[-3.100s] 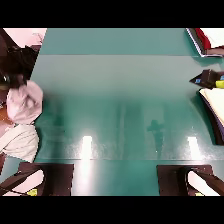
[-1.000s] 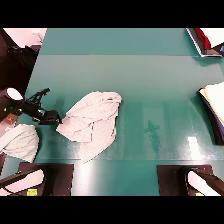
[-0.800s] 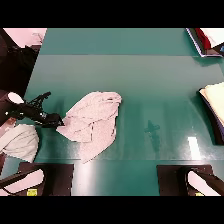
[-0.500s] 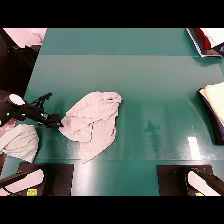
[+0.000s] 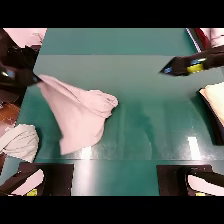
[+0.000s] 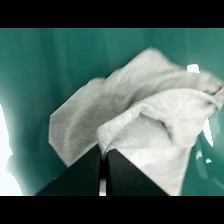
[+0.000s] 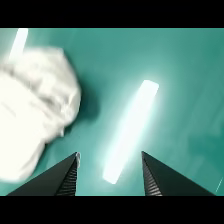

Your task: Fold the shirts.

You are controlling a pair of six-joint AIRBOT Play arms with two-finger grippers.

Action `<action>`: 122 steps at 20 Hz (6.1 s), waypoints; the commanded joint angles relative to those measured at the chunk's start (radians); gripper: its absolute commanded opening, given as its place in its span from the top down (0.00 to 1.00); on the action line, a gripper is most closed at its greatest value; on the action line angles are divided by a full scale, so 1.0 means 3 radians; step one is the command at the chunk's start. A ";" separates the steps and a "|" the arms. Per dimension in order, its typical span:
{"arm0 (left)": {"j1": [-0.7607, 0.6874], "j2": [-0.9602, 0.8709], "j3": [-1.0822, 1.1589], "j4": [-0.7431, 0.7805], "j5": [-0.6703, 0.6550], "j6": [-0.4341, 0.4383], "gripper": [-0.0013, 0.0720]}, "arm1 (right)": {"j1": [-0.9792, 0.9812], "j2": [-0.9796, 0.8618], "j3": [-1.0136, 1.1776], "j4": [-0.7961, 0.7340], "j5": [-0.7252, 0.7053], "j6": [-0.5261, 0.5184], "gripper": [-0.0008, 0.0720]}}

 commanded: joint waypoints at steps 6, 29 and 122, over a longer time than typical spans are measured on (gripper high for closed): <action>0.0003 0.0220 0.0454 -0.0074 -0.0037 -0.0032 0.95 | 0.1002 -0.1445 0.0000 0.1064 -0.0552 -0.0175 0.29; 0.0003 0.0245 0.1935 -0.1404 0.0056 -0.0108 0.95 | 0.0080 0.0679 0.0008 0.0570 -0.1209 -0.0426 0.97; 0.0003 0.0521 0.1366 -0.1015 -0.0211 -0.0287 0.95 | -0.2103 0.1359 0.0623 0.0660 0.0891 0.0278 0.97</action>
